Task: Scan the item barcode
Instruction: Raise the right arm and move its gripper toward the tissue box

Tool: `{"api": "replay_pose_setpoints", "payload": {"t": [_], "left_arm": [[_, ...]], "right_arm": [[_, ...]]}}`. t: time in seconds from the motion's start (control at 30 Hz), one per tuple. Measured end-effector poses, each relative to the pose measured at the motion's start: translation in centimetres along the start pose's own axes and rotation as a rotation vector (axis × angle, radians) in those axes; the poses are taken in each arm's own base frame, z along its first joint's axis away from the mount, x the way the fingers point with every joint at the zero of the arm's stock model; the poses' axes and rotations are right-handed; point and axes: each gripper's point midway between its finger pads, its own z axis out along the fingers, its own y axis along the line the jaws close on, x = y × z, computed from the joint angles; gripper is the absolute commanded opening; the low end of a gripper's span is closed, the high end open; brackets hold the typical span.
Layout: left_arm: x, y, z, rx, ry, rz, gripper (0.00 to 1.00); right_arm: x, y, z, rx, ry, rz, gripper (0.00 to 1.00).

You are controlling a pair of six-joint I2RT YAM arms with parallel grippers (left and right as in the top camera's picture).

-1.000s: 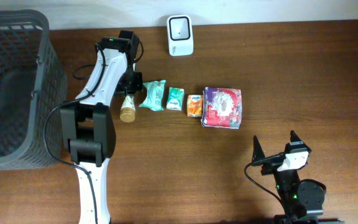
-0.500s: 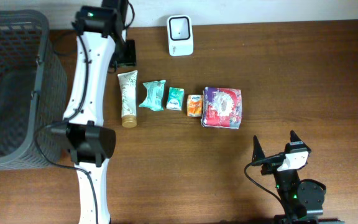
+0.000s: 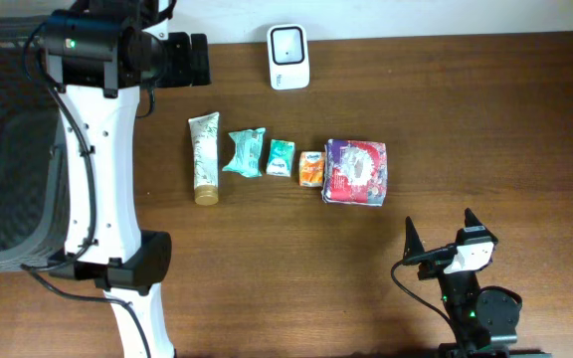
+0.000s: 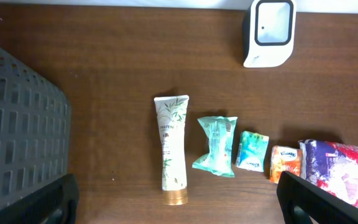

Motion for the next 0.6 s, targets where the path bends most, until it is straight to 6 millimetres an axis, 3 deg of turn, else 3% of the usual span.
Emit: {"api": "replay_pose_setpoints", "payload": {"t": [0.5,0.6], "left_arm": [[0.0,0.0,0.1,0.0,0.001,0.0,0.99],[0.0,0.0,0.1,0.0,0.001,0.0,0.99]], "right_arm": [[0.0,0.0,0.0,-0.001,0.0,0.001,0.98],[-0.7,1.6,-0.1,-0.095,-0.026,0.032,0.99]]}}
